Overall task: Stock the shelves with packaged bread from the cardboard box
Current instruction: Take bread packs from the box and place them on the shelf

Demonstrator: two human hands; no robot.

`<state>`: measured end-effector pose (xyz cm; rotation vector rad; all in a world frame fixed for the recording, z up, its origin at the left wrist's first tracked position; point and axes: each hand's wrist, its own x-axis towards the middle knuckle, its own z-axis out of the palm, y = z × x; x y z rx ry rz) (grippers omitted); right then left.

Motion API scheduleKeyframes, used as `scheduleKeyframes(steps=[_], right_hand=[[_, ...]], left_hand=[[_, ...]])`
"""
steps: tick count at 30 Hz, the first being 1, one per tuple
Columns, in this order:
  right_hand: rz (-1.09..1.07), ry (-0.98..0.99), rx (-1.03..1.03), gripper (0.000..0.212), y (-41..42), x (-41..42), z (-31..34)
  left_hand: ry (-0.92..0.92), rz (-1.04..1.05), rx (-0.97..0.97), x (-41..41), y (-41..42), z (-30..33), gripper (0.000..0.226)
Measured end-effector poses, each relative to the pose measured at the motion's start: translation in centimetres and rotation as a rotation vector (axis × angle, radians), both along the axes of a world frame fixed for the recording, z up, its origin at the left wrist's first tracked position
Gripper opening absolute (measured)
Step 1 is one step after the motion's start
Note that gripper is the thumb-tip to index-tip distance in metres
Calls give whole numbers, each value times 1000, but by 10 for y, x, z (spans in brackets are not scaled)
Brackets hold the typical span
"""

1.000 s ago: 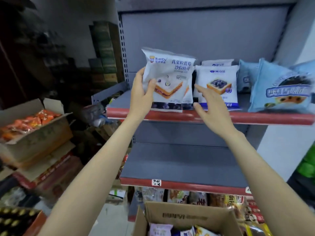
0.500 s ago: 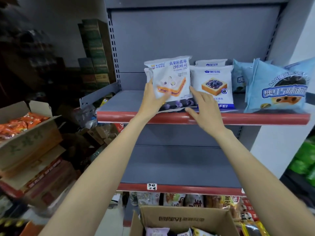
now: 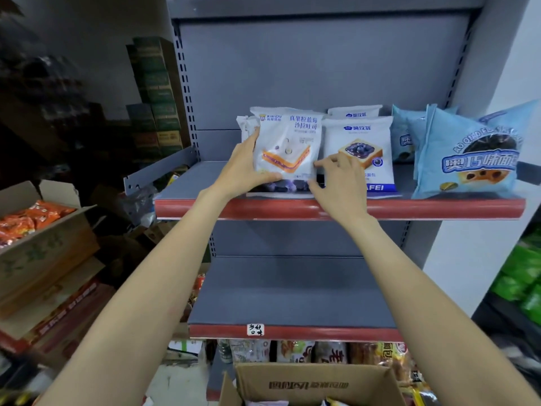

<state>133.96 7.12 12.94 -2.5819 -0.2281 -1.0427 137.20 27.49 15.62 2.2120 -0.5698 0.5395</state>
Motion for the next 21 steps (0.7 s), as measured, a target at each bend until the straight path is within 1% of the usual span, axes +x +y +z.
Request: scheduleKeyframes(steps=[2, 3, 4, 6, 8, 10, 12, 13, 15, 17, 19, 21], right_hand=[[19, -83, 56, 32, -5, -7, -6], [35, -124, 92, 33, -7, -12, -9], [55, -163, 124, 34, -9, -18, -13], [102, -236, 166, 37, -10, -33, -22], [137, -296, 184, 37, -12, -53, -37], [165, -320, 179, 34, -14, -77, -62], [204, -276, 161, 30, -20, -104, -99], [221, -225, 146, 29, -23, -119, -122], [230, -63, 127, 25, -32, -148, -171], [207, 197, 93, 17, -44, -173, -222], [189, 554, 77, 15, -54, -194, -272], [204, 850, 87, 19, -64, -211, -320]], left_hand=[[9, 118, 70, -10, 3, -5, 96], [10, 195, 68, -17, 4, -9, 92], [-17, 252, 36, -25, 4, -14, 86], [-154, 320, -68, -45, 2, -24, 69], [-354, 330, -127, -67, -3, -39, 47], [-531, 307, -145, -90, -10, -64, 28], [-628, 253, -113, -115, -15, -98, 21], [-631, 224, -80, -127, -16, -120, 22], [-538, 171, -19, -151, -15, -166, 25], [-350, 144, 56, -174, -11, -216, 27], [-56, 143, 145, -195, -4, -268, 27], [333, 160, 273, -211, 4, -317, 31]])
